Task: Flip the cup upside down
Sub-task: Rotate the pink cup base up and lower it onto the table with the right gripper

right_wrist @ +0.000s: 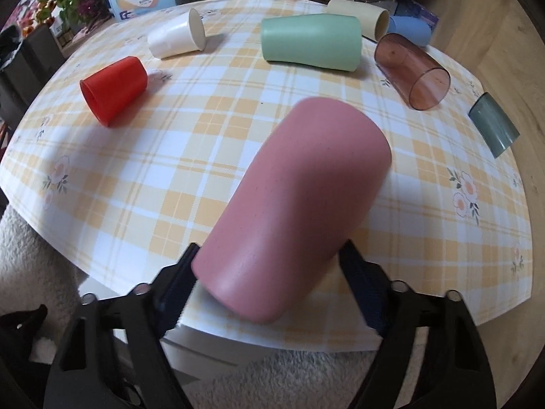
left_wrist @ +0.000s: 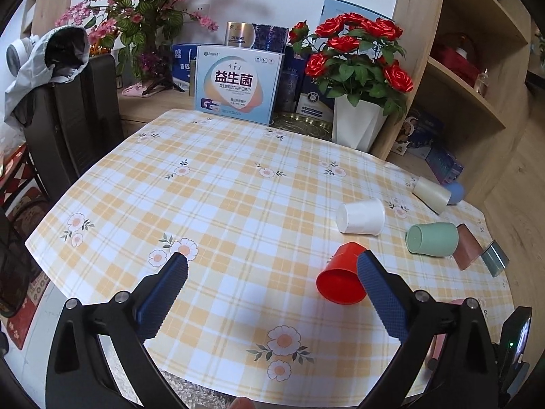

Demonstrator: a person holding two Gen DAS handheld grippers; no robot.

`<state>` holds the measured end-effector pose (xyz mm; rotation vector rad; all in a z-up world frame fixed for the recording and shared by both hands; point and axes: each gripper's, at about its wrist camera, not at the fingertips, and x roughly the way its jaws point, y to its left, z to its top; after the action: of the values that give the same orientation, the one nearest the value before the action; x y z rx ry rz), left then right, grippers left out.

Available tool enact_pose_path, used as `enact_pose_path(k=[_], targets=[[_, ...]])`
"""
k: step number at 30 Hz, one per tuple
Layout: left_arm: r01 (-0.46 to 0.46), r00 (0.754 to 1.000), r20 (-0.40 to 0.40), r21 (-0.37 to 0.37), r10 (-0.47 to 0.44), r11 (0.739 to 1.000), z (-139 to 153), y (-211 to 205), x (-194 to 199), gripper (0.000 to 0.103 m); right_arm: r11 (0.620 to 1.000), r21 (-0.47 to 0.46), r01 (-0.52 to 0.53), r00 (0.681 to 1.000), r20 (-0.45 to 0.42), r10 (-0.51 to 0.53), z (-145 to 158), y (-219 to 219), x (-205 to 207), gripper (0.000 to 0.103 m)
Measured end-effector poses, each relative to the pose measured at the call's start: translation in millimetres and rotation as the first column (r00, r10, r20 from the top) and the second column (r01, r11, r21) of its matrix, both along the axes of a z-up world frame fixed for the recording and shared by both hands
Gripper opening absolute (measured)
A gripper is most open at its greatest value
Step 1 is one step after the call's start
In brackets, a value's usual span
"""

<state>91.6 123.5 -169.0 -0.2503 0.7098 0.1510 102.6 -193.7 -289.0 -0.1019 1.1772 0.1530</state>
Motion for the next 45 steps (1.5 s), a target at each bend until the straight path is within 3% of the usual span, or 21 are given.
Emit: enact_pose_path(k=[3, 12, 30, 45], targets=[[0.005, 1.0, 0.005, -0.008, -0.005, 1.0, -0.1, -0.7, -1.1, 0.097, 1.0, 0.006, 0.028, 1.0, 0.003, -0.028, 3.4, -8.0, -2.5, 0.062], [0.007, 1.0, 0.001, -0.009, -0.007, 1.0, -0.9, -0.7, -1.5, 0.097, 0.997, 0.046, 0.068, 0.995, 0.067, -0.071, 23.6, -27.4, -7.2, 0.057], [0.046, 0.999, -0.011, 0.02, -0.046, 0.999, -2.2, -14.9, 0.2, 0.097, 0.998, 0.037, 0.045, 0.981, 0.187, -0.052, 66.1, -36.6, 1.1, 0.054], [0.179, 0.983, -0.049, 0.059, -0.176, 0.982, -12.4, -52.6, 5.2, 0.097, 0.998, 0.042, 0.043, 0.978, 0.203, -0.051, 69.1, -34.8, 31.1, 0.054]])
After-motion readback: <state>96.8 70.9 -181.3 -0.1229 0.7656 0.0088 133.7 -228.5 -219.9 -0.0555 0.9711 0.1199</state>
